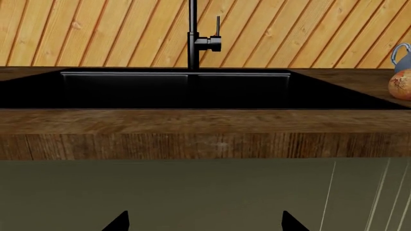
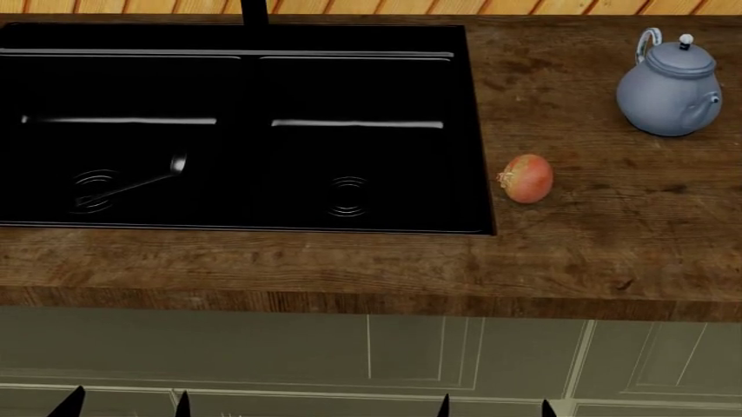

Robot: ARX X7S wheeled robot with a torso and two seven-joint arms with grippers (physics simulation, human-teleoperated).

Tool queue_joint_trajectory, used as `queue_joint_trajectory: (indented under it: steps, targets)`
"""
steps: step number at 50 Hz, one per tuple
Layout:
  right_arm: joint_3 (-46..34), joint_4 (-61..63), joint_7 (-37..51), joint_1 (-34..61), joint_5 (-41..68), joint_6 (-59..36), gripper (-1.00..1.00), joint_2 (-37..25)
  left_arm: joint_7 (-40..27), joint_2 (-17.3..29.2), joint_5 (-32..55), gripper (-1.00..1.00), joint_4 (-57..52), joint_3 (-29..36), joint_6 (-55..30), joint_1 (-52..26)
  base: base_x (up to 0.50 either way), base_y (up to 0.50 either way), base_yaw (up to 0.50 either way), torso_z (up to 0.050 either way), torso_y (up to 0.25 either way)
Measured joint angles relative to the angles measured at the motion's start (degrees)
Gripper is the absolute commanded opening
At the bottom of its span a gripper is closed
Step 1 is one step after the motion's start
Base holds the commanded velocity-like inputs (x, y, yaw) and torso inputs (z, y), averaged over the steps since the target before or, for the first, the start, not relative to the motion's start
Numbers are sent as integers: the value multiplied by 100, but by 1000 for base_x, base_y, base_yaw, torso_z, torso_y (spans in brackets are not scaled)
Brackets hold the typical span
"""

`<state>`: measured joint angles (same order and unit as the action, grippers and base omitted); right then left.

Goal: Turn the sink spout to the right.

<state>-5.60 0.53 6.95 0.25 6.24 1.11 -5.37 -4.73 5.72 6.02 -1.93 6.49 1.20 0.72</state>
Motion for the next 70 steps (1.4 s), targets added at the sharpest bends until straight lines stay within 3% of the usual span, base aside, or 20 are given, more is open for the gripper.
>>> queue_joint_trajectory:
  steps: [42, 70]
  targets:
    - [-152, 3324, 523, 231, -28, -1892, 100, -509, -579, 541, 282, 100, -2977, -71, -1518, -29, 0, 0, 0, 0, 0]
    - [-165, 3609, 637, 190, 55, -1736, 100, -710, -887, 762, 264, 100, -3349, -137, -1651, -228, 32, 351, 0, 0, 0]
